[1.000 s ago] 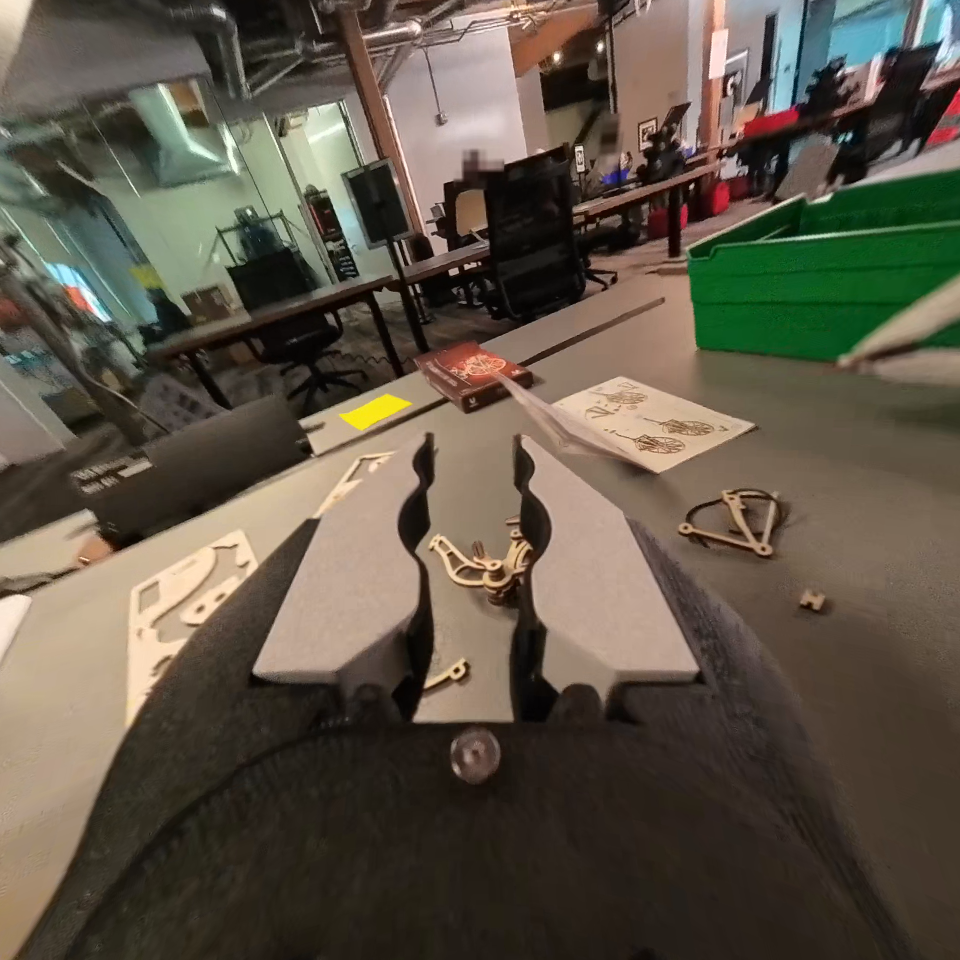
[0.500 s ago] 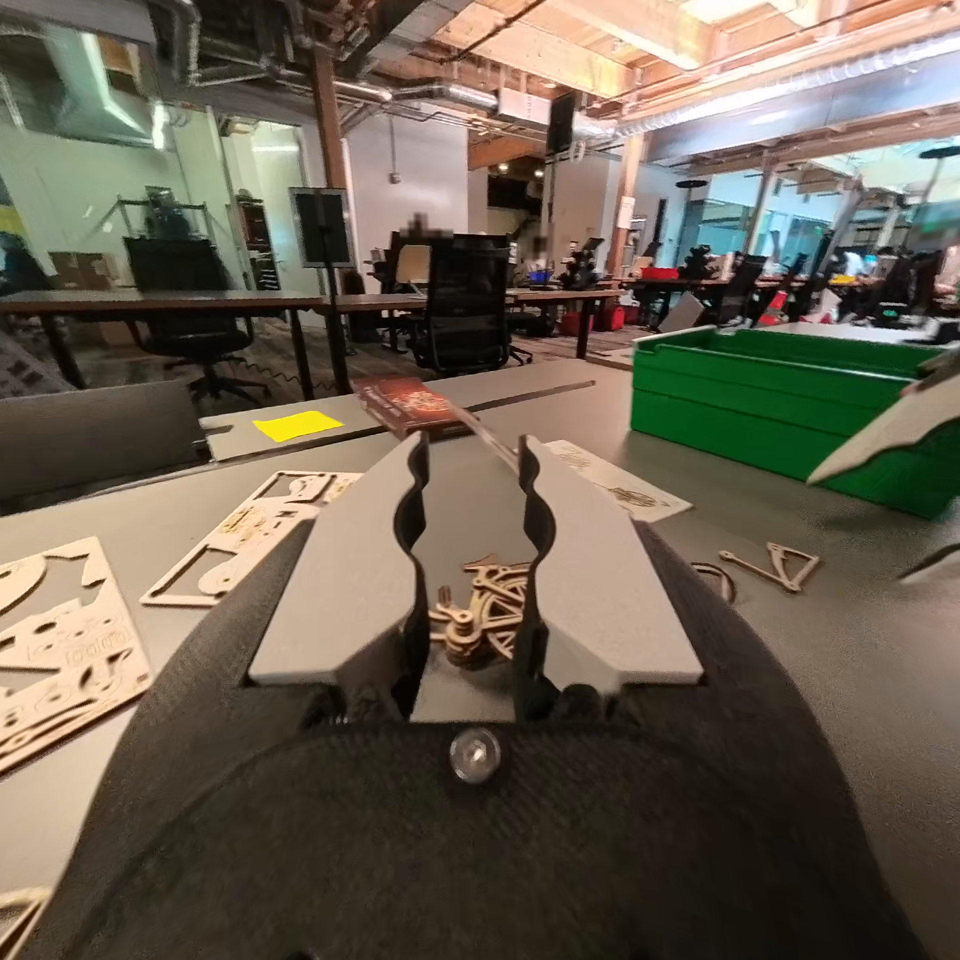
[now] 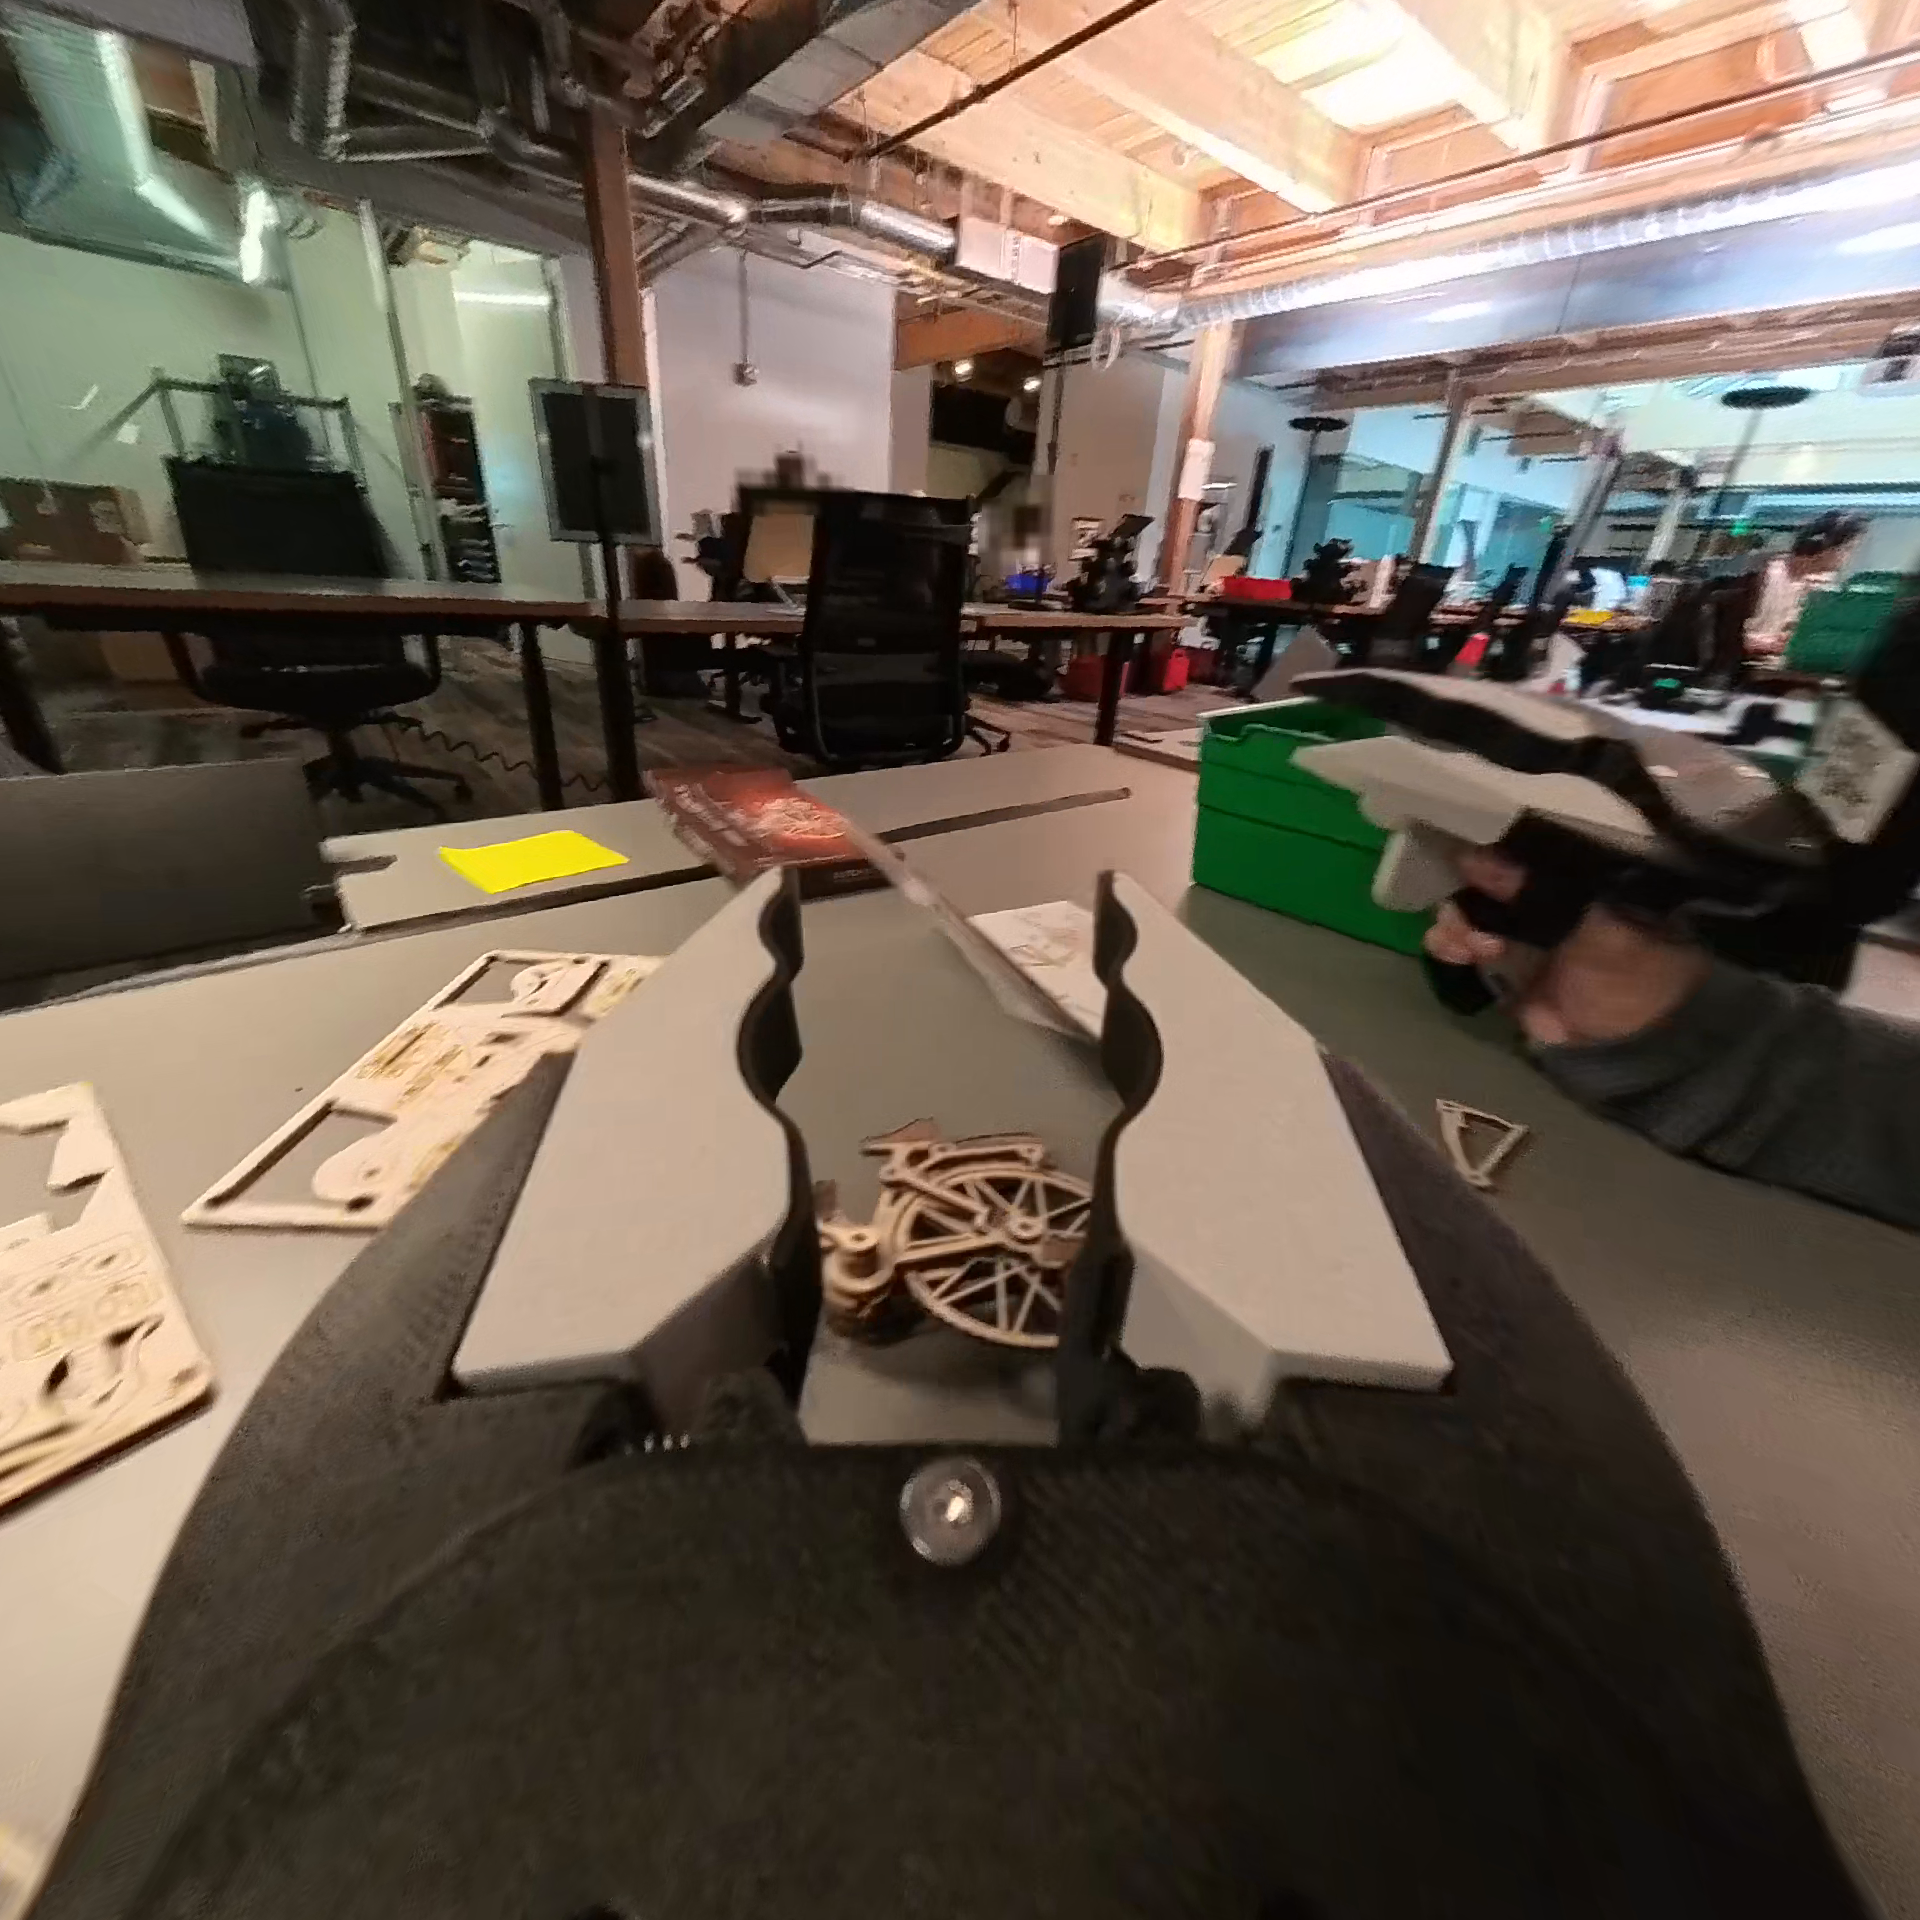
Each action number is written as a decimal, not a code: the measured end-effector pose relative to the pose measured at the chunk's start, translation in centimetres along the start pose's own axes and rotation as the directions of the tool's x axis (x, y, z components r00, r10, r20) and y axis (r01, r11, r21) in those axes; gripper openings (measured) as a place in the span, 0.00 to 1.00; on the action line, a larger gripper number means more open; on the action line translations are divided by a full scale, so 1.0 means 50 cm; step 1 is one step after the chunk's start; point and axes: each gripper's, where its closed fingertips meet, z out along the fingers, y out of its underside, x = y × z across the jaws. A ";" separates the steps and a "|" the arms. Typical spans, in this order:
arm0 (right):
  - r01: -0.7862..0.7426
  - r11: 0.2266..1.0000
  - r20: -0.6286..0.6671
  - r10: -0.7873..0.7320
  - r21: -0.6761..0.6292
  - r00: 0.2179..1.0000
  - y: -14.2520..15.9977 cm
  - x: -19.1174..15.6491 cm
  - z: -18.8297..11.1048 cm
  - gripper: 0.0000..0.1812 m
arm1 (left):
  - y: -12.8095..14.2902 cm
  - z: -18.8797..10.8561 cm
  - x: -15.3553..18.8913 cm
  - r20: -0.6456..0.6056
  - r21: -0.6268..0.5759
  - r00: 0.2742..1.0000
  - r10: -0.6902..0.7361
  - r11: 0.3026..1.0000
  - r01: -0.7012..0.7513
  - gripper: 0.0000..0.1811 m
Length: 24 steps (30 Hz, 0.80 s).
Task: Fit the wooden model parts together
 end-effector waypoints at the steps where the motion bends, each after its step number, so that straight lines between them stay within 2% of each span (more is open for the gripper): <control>1: -0.007 1.000 0.003 0.007 0.008 1.000 0.002 0.000 0.002 0.24 | -0.003 0.004 0.020 -0.034 0.012 0.999 0.020 1.000 -0.020 0.31; 3: -0.010 1.000 0.004 0.010 0.017 1.000 0.003 0.003 0.007 0.24 | -0.002 0.017 0.084 -0.133 0.029 0.986 0.098 0.995 -0.095 0.33; 6: -0.007 1.000 0.009 0.006 0.023 1.000 0.005 0.009 0.010 0.24 | 0.016 0.036 0.193 -0.275 0.059 0.929 0.248 0.969 -0.241 0.38; 8: 0.009 1.000 0.013 -0.009 0.025 1.000 0.008 0.014 0.011 0.23 | 0.018 0.047 0.238 -0.341 0.104 0.889 0.305 0.952 -0.287 0.37; 10: 0.010 1.000 0.002 -0.010 0.017 1.000 0.014 0.025 0.011 0.23 | 0.019 0.058 0.259 -0.390 0.123 0.872 0.296 0.955 -0.269 0.34; 14: -0.032 0.999 -0.054 0.032 0.007 0.998 0.023 0.054 0.010 0.22 | 0.035 0.070 0.275 -0.469 0.076 0.852 0.232 0.972 -0.223 0.31; 19: 0.022 1.000 -0.066 -0.023 -0.007 0.998 0.025 0.051 0.015 0.20 | 0.044 0.062 0.285 -0.519 0.066 0.825 0.226 0.972 -0.226 0.26; 24: 0.045 0.999 -0.041 -0.046 -0.025 0.998 0.033 0.042 0.024 0.17 | 0.061 0.048 0.309 -0.602 0.044 0.770 0.211 0.972 -0.232 0.12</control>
